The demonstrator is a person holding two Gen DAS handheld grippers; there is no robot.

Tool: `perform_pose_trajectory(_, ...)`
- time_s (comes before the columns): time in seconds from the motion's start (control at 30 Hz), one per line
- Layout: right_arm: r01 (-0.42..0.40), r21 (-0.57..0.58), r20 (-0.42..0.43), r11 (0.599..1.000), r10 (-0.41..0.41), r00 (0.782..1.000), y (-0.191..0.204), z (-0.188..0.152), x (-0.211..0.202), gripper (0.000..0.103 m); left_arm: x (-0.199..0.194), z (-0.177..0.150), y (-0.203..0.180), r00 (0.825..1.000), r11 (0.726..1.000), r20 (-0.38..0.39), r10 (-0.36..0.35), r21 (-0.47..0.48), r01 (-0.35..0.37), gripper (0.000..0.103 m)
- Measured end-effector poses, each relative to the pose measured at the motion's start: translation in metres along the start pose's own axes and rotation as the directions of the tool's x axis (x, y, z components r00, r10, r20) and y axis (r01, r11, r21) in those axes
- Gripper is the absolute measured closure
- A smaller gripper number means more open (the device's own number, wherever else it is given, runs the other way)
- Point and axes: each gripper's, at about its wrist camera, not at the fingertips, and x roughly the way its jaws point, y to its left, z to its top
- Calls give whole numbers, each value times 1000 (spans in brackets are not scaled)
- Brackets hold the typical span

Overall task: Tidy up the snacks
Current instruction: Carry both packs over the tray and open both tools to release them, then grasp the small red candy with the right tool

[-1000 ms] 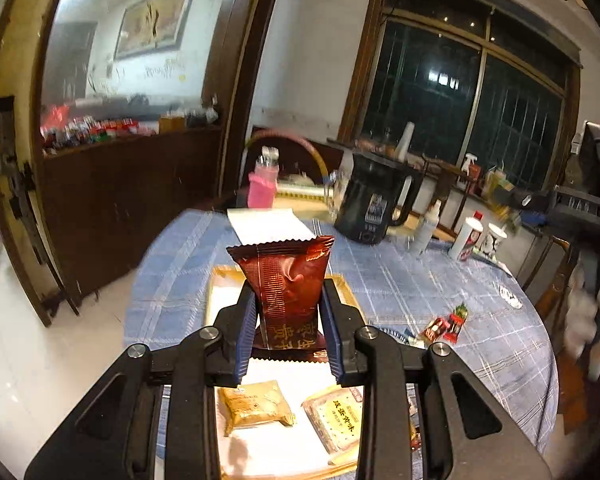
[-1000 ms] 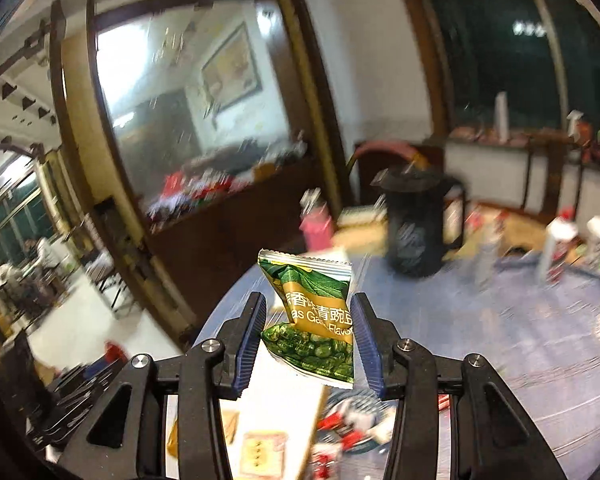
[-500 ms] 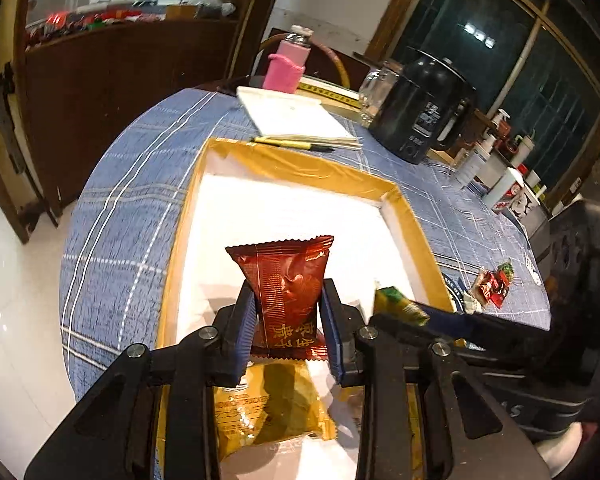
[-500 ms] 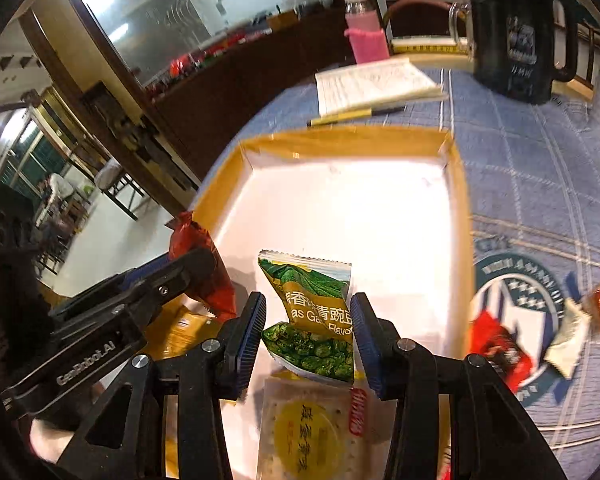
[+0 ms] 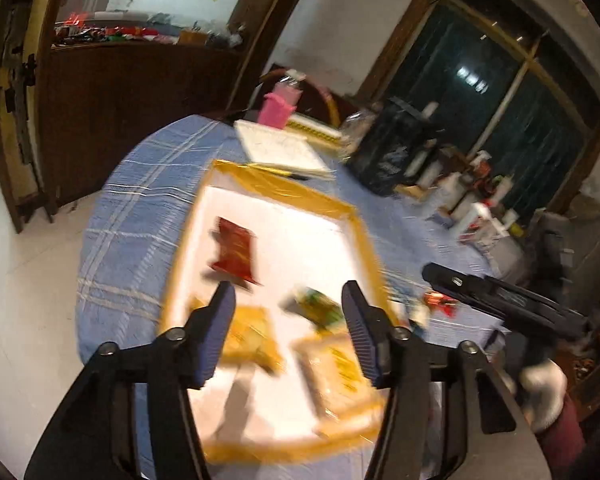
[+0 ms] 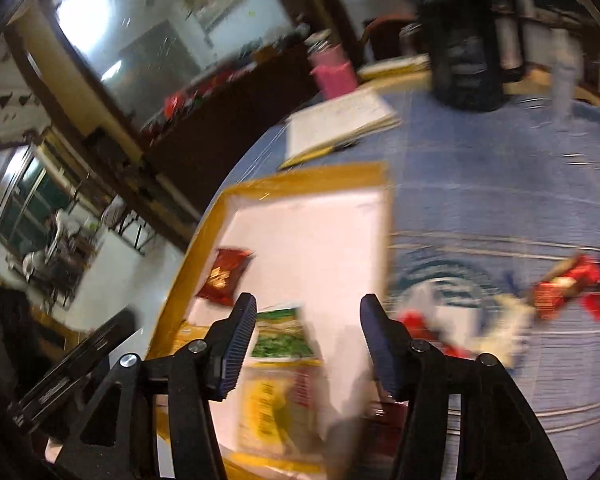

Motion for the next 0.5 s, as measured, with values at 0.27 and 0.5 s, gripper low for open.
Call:
perform_pose_trajectory(0.27, 10, 152, 23, 988, -13, 1000, -107, -14, -18, 43, -38, -56, -56, 993, 994, 36, -109, -26, 110, 43)
perform_pose_trajectory(0.5, -61, 188, 30, 980, 56, 998, -143, -32, -23, 43, -23, -77, -83, 1000, 1000, 15, 16, -11, -16, 40)
